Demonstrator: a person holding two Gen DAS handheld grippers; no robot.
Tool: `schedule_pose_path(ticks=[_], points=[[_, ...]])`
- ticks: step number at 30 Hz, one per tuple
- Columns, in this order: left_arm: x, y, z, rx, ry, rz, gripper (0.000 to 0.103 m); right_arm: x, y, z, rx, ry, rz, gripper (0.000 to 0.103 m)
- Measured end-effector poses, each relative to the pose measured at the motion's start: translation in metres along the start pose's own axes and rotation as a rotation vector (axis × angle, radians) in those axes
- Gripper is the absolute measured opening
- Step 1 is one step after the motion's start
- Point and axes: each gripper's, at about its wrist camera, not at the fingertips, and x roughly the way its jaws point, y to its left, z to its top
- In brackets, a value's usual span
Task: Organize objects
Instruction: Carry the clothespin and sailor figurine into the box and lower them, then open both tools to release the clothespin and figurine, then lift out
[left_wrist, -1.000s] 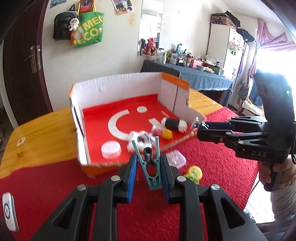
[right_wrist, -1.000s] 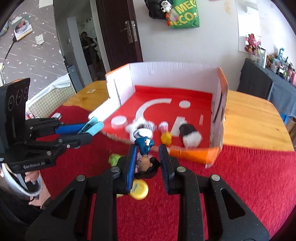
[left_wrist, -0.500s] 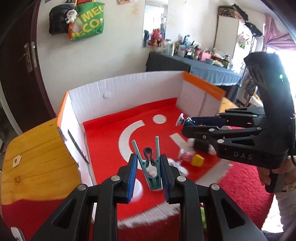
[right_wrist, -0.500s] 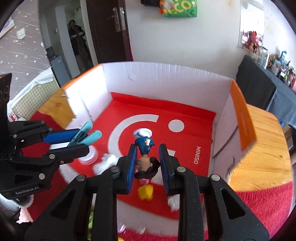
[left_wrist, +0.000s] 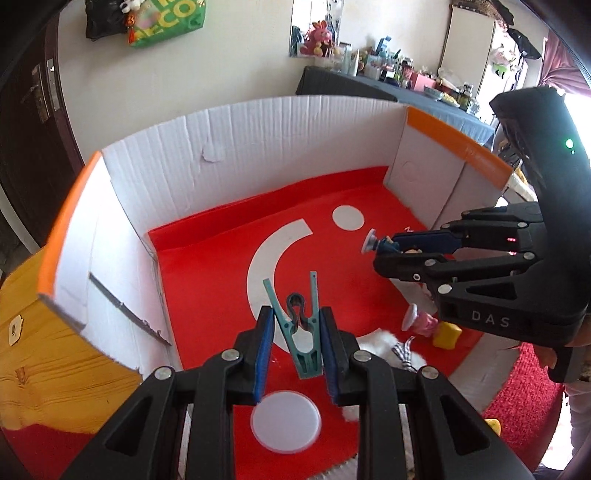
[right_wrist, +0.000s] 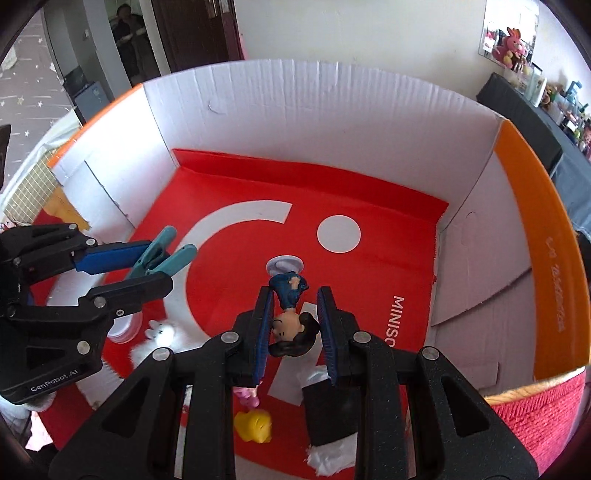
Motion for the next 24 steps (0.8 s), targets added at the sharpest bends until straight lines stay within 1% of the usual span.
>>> schedule_pose_path(ticks=[10, 13, 24], points=[[0.019, 0.000, -0.002, -0.002, 0.071, 0.005, 0.025, 0.007, 0.000, -0.003, -0.017, 0.077, -0.008, 0.023], [0.019, 0.000, -0.003, 0.007, 0.075, 0.013, 0.025, 0.008, 0.000, -0.005, -0.023, 0.096, -0.009, 0.023], [0.018, 0.003, -0.002, 0.012, 0.096, 0.019, 0.026, 0.004, -0.002, -0.008, -0.037, 0.111, -0.020, 0.023]])
